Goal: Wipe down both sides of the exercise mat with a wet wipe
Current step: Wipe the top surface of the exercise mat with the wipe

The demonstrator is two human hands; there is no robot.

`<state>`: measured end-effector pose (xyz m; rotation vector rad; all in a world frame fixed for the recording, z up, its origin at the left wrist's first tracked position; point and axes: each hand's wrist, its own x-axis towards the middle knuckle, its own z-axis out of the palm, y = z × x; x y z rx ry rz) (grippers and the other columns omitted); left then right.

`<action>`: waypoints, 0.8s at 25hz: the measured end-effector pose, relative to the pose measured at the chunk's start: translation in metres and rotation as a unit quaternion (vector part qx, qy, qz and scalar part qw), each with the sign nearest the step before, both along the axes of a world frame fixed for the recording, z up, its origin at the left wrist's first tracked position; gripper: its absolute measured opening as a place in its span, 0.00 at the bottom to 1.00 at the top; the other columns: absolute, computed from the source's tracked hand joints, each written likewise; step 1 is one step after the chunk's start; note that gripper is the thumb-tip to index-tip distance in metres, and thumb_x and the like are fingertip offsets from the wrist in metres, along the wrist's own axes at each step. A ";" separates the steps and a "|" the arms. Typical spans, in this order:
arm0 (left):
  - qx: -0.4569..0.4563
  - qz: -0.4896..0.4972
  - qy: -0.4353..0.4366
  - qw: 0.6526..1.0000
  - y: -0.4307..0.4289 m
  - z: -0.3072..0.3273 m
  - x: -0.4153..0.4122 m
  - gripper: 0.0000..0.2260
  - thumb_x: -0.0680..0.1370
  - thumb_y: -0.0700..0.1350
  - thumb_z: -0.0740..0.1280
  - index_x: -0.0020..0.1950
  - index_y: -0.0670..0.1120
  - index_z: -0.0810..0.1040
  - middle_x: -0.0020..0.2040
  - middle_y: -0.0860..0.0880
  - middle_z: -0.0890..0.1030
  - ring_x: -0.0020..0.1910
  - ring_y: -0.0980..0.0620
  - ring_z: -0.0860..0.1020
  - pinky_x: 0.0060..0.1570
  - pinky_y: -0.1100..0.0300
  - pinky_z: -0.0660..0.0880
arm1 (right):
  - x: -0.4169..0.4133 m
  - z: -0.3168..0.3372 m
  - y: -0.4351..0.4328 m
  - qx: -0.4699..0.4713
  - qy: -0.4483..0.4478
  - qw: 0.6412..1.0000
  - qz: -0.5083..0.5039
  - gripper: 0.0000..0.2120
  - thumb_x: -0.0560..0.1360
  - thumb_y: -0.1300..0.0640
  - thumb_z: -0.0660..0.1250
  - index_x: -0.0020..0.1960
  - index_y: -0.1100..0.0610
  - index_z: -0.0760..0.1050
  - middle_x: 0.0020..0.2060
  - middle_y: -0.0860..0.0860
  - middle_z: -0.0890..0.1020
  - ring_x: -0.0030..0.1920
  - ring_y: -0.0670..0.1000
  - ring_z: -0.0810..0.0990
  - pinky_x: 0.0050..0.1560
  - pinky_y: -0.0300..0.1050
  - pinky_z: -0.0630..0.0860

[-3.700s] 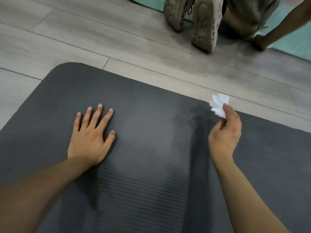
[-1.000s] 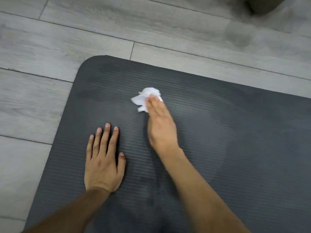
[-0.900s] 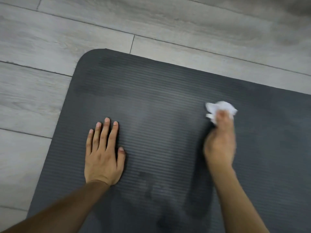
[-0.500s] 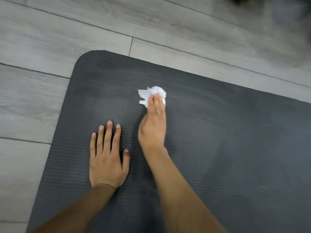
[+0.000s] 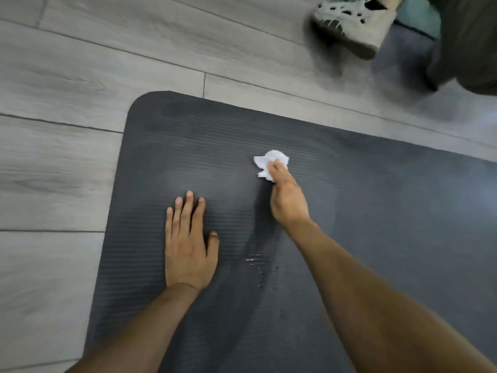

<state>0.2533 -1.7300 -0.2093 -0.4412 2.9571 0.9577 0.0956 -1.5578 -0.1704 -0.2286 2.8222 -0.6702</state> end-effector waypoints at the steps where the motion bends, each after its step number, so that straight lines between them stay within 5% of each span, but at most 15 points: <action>1: -0.002 -0.014 -0.009 1.000 -0.003 0.000 0.007 0.31 0.79 0.49 0.57 0.81 0.42 0.60 0.83 0.44 0.55 0.83 0.45 0.50 0.81 0.44 0.46 | -0.002 0.009 0.038 0.023 -0.008 0.998 -0.062 0.26 0.78 0.69 0.54 0.74 0.55 0.67 0.75 0.51 0.66 0.74 0.52 0.65 0.73 0.41 0.59; 4: -0.075 -0.058 -0.026 0.995 -0.011 0.001 0.044 0.31 0.80 0.50 0.55 0.83 0.43 0.57 0.84 0.44 0.53 0.83 0.43 0.51 0.80 0.41 0.52 | -0.002 0.024 0.087 0.010 -0.007 0.985 -0.169 0.25 0.81 0.66 0.53 0.72 0.47 0.68 0.66 0.42 0.72 0.61 0.44 0.72 0.58 0.31 0.60; 7: -0.146 -0.066 -0.033 0.986 -0.003 -0.005 0.069 0.31 0.81 0.51 0.53 0.83 0.43 0.56 0.84 0.43 0.53 0.82 0.40 0.54 0.78 0.37 0.56 | -0.004 0.003 0.071 0.010 0.068 0.978 -0.195 0.30 0.73 0.73 0.52 0.68 0.51 0.69 0.66 0.46 0.70 0.54 0.44 0.72 0.49 0.36 0.66; 11: -0.185 -0.057 -0.029 0.981 -0.004 -0.006 0.060 0.31 0.80 0.50 0.54 0.83 0.43 0.57 0.84 0.43 0.55 0.82 0.40 0.55 0.78 0.38 0.55 | 0.002 -0.034 0.026 0.007 0.090 0.966 -0.241 0.26 0.71 0.73 0.52 0.68 0.64 0.68 0.69 0.58 0.70 0.69 0.58 0.67 0.65 0.56 0.70; 13: -0.180 -0.057 -0.023 0.982 -0.001 -0.007 0.063 0.31 0.79 0.50 0.54 0.82 0.42 0.58 0.83 0.42 0.56 0.82 0.40 0.56 0.78 0.38 0.55 | 0.020 -0.042 -0.032 -0.011 0.082 0.986 -0.143 0.28 0.74 0.68 0.47 0.72 0.64 0.66 0.72 0.58 0.68 0.74 0.58 0.63 0.73 0.55 0.63; 15: -0.197 -0.072 -0.031 0.977 -0.002 -0.013 0.065 0.31 0.79 0.51 0.56 0.81 0.42 0.61 0.80 0.39 0.63 0.81 0.39 0.58 0.78 0.39 0.54 | 0.045 -0.037 -0.118 -0.066 0.042 0.995 0.060 0.31 0.74 0.60 0.43 0.74 0.64 0.65 0.74 0.58 0.66 0.76 0.56 0.60 0.76 0.49 0.55; 17: -0.227 -0.103 -0.042 0.968 -0.007 -0.019 0.066 0.33 0.77 0.53 0.57 0.78 0.38 0.64 0.74 0.35 0.71 0.78 0.37 0.61 0.78 0.41 0.52 | 0.071 -0.024 -0.177 -0.051 -0.005 0.967 0.248 0.29 0.77 0.58 0.45 0.75 0.63 0.64 0.76 0.57 0.63 0.77 0.54 0.56 0.77 0.43 0.47; 20: -0.209 -0.084 -0.028 0.974 -0.009 -0.016 0.065 0.30 0.78 0.52 0.56 0.77 0.38 0.67 0.76 0.36 0.69 0.79 0.38 0.60 0.79 0.42 0.52 | 0.052 -0.025 -0.146 -0.051 0.039 0.943 0.328 0.24 0.80 0.61 0.54 0.77 0.59 0.62 0.77 0.53 0.61 0.78 0.50 0.55 0.76 0.39 0.46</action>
